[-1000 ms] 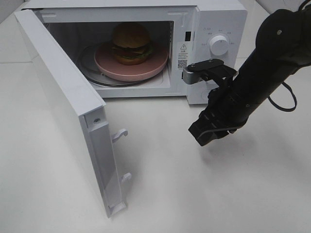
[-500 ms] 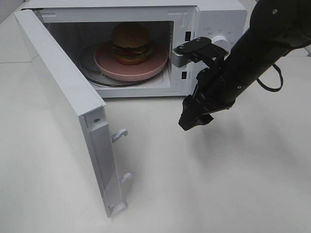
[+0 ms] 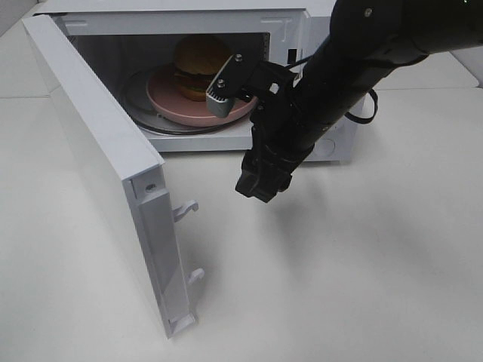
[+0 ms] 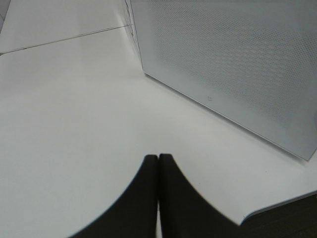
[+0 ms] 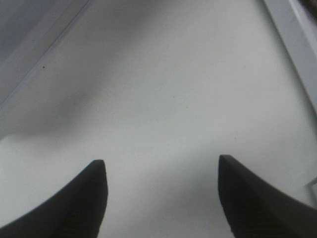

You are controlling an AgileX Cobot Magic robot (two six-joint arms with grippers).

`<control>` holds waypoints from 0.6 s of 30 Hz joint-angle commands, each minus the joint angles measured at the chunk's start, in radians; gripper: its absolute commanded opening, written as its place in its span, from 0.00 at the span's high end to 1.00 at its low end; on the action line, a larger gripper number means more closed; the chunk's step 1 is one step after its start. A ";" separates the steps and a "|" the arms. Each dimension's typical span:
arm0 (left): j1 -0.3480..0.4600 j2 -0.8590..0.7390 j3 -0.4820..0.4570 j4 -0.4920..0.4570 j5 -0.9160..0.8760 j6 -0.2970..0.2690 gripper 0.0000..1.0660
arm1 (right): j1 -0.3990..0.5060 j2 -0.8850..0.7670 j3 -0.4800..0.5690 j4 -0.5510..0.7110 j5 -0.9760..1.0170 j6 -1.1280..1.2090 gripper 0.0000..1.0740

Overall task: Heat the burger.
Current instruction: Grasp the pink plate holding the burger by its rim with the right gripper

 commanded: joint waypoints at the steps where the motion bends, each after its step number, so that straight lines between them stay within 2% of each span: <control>1: 0.001 -0.022 0.003 -0.004 -0.013 -0.002 1.00 | 0.029 0.007 -0.037 -0.070 -0.019 -0.033 0.42; 6: 0.001 -0.022 0.003 -0.004 -0.013 -0.002 1.00 | 0.036 0.021 -0.067 -0.113 -0.032 -0.032 0.42; 10: 0.001 -0.022 0.003 -0.004 -0.013 -0.002 1.00 | 0.037 0.065 -0.140 -0.223 -0.052 -0.028 0.42; 18: 0.001 -0.022 0.003 -0.004 -0.013 -0.002 1.00 | 0.037 0.083 -0.151 -0.316 -0.166 -0.025 0.42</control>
